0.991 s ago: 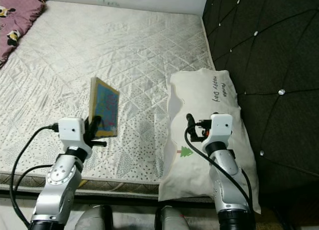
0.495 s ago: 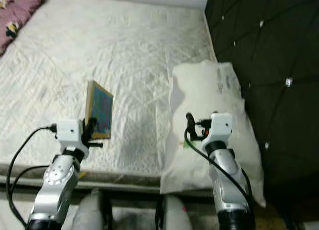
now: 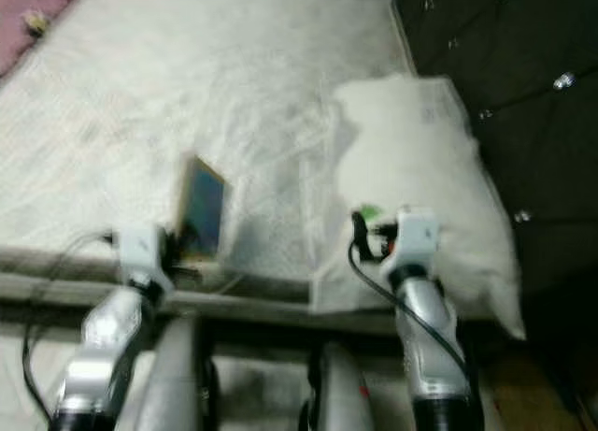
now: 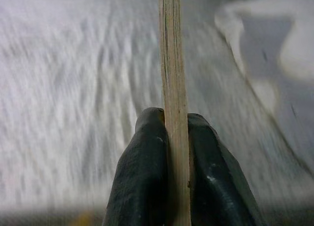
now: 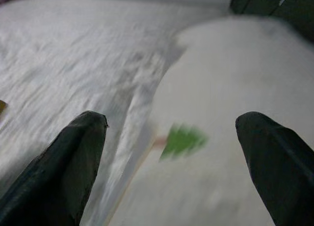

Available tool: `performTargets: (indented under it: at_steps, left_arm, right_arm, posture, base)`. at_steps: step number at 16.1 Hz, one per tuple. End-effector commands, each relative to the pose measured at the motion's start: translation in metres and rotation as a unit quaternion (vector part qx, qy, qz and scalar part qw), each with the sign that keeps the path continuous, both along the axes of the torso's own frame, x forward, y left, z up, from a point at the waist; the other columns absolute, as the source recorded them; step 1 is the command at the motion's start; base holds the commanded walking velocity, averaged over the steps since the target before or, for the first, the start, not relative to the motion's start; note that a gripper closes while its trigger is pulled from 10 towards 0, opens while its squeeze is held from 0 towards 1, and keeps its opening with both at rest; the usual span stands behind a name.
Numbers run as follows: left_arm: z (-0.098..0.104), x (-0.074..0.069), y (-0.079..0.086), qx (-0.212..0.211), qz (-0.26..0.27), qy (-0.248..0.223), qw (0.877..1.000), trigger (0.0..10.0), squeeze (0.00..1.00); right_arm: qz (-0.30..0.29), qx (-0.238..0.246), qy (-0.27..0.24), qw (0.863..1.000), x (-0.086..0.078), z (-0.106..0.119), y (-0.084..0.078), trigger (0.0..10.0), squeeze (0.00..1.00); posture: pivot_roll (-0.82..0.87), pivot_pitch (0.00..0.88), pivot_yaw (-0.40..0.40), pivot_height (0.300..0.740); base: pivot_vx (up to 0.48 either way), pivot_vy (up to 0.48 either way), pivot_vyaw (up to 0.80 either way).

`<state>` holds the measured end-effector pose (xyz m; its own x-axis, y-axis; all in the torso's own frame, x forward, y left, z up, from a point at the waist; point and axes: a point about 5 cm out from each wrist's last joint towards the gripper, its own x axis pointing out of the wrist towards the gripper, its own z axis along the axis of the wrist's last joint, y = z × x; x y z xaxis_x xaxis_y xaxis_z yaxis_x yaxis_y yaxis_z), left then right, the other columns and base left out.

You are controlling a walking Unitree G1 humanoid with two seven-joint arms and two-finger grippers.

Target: Clean up the room

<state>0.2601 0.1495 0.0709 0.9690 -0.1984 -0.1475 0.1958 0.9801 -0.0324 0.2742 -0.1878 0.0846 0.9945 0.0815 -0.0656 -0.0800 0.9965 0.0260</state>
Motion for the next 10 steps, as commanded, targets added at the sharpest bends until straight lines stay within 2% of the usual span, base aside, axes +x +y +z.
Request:
performTargets:
  at_steps: [1, 3, 7, 10]
  left_arm:
    - [0.015, 0.009, 0.003, -0.013, -0.004, -0.027, 1.000, 10.0, 0.00]
    - [0.016, 0.016, 0.003, -0.042, -0.011, -0.011, 0.999, 10.0, 0.00]
    - [0.029, 0.033, 0.006, -0.083, -0.026, -0.027, 0.996, 10.0, 0.00]
    - [0.033, 0.050, 0.005, -0.148, -0.011, -0.023, 0.989, 10.0, 0.00]
  right_arm:
    - [-0.003, -0.002, -0.006, 1.000, 0.000, 0.004, -0.003, 10.0, 0.00]
    - [-0.006, -0.007, -0.004, 1.000, -0.003, 0.005, -0.006, 10.0, 0.00]
    - [-0.019, -0.018, -0.004, 1.000, -0.017, 0.011, -0.016, 10.0, 0.00]
    - [-0.024, -0.028, 0.016, 0.999, -0.042, 0.007, -0.021, 10.0, 0.00]
  posture:
    - [-0.02, 0.156, -0.076, 0.626]
    - [-0.04, 0.186, -0.082, 0.626]
    - [-0.08, 0.225, -0.089, 0.626]
    - [-0.14, 0.248, -0.101, 0.626]
  base:
    - [0.000, 0.000, 0.00]
    - [0.000, 0.000, 0.00]
    - [0.000, 0.000, 0.00]
    - [0.000, 0.000, 0.00]
